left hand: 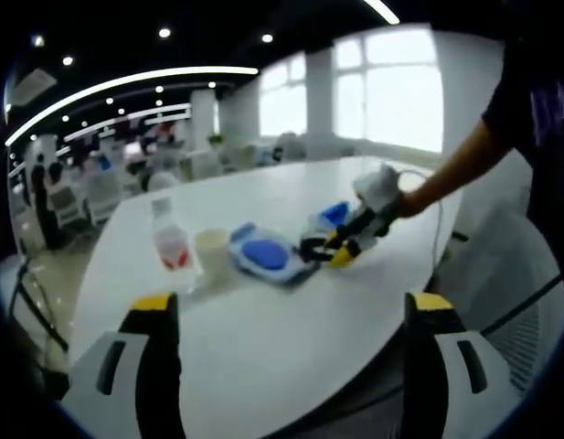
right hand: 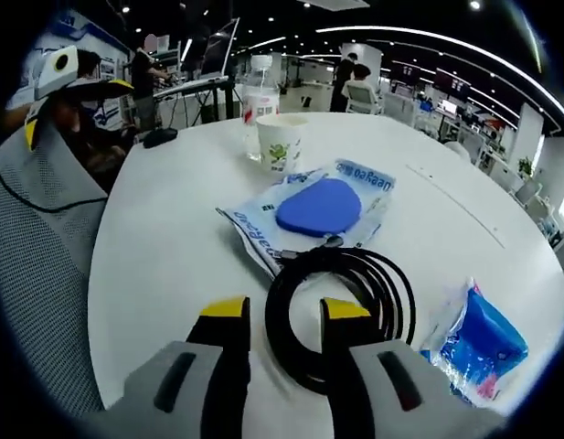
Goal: Arrange the tabletop items into an orderly group along one side of the table until the central work area is clear of visible clutter.
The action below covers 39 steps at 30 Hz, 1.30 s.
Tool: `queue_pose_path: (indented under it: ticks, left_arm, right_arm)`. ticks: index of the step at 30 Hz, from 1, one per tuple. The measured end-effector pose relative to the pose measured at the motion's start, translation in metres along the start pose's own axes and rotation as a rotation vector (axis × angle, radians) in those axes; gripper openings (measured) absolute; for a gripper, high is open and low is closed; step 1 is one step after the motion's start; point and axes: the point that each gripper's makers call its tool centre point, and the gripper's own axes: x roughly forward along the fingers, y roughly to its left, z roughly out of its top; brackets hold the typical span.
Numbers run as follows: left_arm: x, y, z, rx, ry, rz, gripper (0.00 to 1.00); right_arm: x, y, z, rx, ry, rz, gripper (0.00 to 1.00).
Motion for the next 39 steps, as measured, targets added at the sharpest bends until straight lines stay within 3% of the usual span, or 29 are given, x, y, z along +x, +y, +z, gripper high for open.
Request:
queue_pose_path:
  ticks: [7,11,31,39]
  left_arm:
    - [0.000,0.001,-0.001,-0.001,0.006,0.003,0.98]
    - [0.001,0.001,-0.002,-0.003,0.009,0.003,0.98]
    - [0.002,0.000,-0.003,-0.005,0.007,-0.006,0.96]
    - [0.001,0.000,-0.003,-0.003,0.004,-0.007,0.95]
  right_arm:
    - [0.010,0.001,-0.002,0.035,0.027,0.026,0.20]
    - [0.012,0.005,-0.006,0.069,0.056,0.049,0.10]
    - [0.005,0.007,-0.004,0.010,0.054,0.013,0.05]
    - [-0.005,0.009,0.008,-0.028,0.017,0.000,0.04]
